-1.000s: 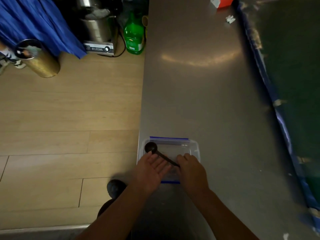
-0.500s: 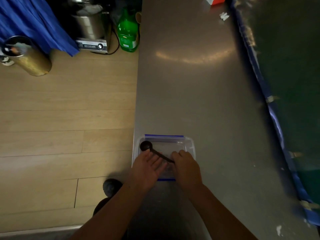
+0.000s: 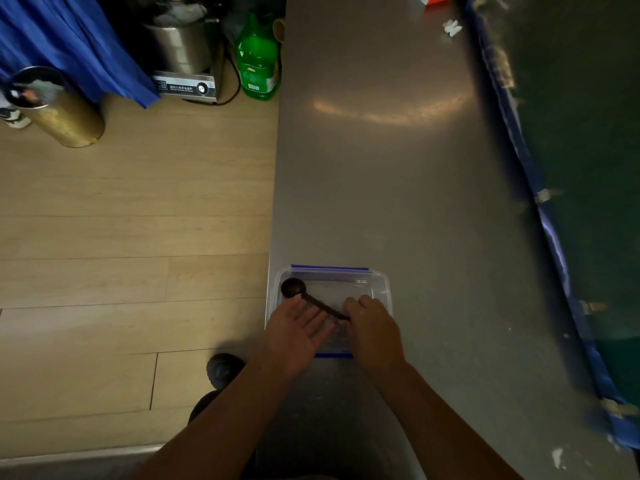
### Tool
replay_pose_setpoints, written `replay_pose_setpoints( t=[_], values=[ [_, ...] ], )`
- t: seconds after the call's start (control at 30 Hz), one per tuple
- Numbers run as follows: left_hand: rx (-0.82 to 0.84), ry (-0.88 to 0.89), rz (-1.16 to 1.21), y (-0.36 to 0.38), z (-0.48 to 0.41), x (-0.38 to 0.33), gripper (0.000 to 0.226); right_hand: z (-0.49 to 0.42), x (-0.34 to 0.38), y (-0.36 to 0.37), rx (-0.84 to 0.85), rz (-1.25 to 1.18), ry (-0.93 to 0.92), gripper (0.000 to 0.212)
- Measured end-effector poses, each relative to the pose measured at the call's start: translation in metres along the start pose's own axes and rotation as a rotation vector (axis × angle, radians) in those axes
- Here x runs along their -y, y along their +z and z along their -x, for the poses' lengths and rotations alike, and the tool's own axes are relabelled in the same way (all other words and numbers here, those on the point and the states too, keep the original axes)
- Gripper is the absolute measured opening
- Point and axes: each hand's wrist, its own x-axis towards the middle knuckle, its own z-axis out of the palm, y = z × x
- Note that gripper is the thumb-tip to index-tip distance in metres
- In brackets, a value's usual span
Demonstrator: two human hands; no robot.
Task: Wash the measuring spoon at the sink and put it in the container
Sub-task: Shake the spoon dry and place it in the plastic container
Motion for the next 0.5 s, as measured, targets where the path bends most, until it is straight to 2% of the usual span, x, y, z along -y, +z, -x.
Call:
replay_pose_setpoints(
  t=[0.33,0.5],
  values=[
    [-0.031,-0.003,-0.012,0.004,0.002,-0.002,0.035,-0.003,0.0,-0.006,0.031,-0.025,0.013,0.012],
    [-0.064,0.007,-0.079,0.008,0.013,-0.009,0.022,-0.005,0.002,-0.014,0.078,-0.033,0.024,0.014]
  ],
)
